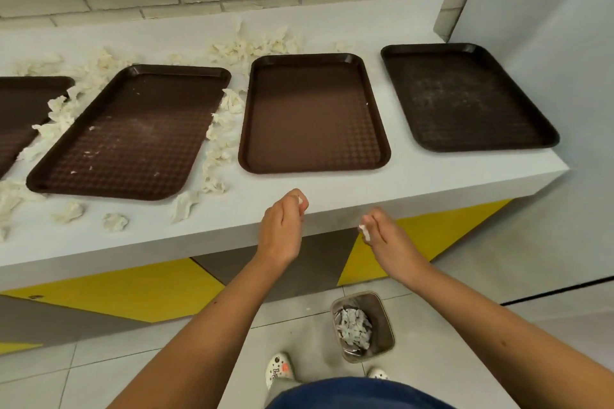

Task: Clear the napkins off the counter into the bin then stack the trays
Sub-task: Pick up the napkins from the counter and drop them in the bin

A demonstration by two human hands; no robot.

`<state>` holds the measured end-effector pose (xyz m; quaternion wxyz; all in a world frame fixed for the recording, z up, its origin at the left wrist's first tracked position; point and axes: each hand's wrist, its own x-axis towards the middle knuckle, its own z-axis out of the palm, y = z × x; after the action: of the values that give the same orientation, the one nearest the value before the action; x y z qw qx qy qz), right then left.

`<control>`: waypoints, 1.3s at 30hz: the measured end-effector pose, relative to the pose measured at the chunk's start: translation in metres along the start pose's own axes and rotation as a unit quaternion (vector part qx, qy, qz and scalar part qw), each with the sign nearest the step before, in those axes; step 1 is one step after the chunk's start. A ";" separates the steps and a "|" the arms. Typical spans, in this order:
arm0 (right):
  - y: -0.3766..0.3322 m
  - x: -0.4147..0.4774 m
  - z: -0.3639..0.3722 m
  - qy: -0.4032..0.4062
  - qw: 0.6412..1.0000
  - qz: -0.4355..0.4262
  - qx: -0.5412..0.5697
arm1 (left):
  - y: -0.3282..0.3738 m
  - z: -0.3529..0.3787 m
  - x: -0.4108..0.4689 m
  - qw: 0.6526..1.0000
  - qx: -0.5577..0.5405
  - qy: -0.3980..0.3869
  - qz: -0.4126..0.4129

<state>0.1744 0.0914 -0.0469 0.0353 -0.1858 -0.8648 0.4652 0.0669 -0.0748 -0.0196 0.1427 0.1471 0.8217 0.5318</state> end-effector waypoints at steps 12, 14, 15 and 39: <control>0.127 -0.031 -0.017 -0.225 0.955 0.187 -0.047 | -0.032 0.099 -0.047 0.993 -0.008 -0.114 -0.040; 0.140 -0.034 -0.015 -0.243 0.942 0.232 -0.026 | -0.039 0.109 -0.053 0.990 -0.004 -0.115 -0.080; 0.145 -0.035 -0.015 -0.249 0.937 0.246 -0.025 | -0.042 0.114 -0.056 0.988 -0.016 -0.111 -0.106; 0.157 -0.039 -0.082 -0.162 0.959 0.223 0.068 | -0.082 0.182 -0.067 0.943 0.007 -0.167 -0.288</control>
<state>0.2751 0.2213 -0.1247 -0.1971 -0.2933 -0.7618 0.5429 0.1922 0.0182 -0.1609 0.4242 -0.0080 0.7971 0.4298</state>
